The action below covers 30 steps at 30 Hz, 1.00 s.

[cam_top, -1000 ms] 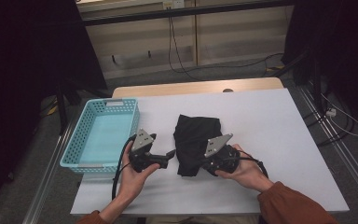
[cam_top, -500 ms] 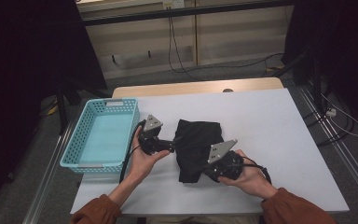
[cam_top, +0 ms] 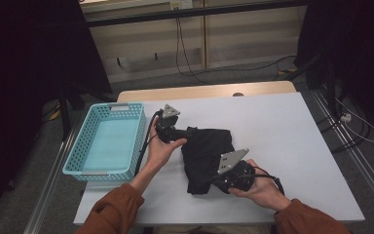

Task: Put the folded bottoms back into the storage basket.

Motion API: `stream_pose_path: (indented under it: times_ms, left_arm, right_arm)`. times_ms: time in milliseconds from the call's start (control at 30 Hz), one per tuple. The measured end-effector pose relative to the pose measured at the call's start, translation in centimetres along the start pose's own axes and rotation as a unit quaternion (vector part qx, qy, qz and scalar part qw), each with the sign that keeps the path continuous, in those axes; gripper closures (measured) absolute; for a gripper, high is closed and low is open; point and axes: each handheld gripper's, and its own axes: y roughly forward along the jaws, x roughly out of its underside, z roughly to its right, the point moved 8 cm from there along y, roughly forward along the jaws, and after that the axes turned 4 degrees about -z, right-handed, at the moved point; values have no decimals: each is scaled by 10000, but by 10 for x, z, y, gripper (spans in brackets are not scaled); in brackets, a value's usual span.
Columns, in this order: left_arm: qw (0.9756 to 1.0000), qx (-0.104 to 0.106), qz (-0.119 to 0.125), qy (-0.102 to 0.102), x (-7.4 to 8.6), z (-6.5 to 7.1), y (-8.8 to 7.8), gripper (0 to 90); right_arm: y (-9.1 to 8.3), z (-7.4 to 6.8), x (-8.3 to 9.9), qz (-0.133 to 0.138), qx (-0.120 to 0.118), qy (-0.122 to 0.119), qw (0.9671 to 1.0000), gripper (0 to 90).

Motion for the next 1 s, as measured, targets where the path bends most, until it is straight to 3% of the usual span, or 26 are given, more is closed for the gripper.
stream_pose_path:
  times_ms: [67,200,267,400,467,600,700,867,933,1000]
  left_arm:
    - [9998,-6,-19,-211,4,-7,8,153]
    - [9993,118,-104,-350,10,-11,10,187]
    - [9991,215,-160,-321,13,-9,13,268]
    - [9990,328,-280,-133,16,-1,18,322]
    - [9990,315,-316,-103,18,-1,20,444]
    - [9972,424,-566,-225,28,-1,29,480]
    - [9960,400,-786,-173,37,0,39,493]
    - [9947,429,-873,-322,43,-1,43,466]
    - [9940,505,-833,-501,43,-1,45,434]
    - [9942,456,-851,-483,43,-1,45,434]
  right_arm:
    - [1,0,1,-4,-25,0,10000,856]
    - [2,0,1,-18,-43,7,10000,856]
    - [5,-1,3,-39,-75,8,10000,856]
    - [6,-1,2,-49,-80,-1,10000,856]
    - [6,0,2,-42,-75,-8,10000,856]
    - [5,-1,3,-47,-67,-14,10000,856]
    - [5,0,4,-58,-73,-5,10000,856]
    - [5,0,5,-68,-62,3,10000,856]
    - [6,0,5,-71,-65,6,10000,856]
    - [6,0,5,-86,-65,4,9999,855]
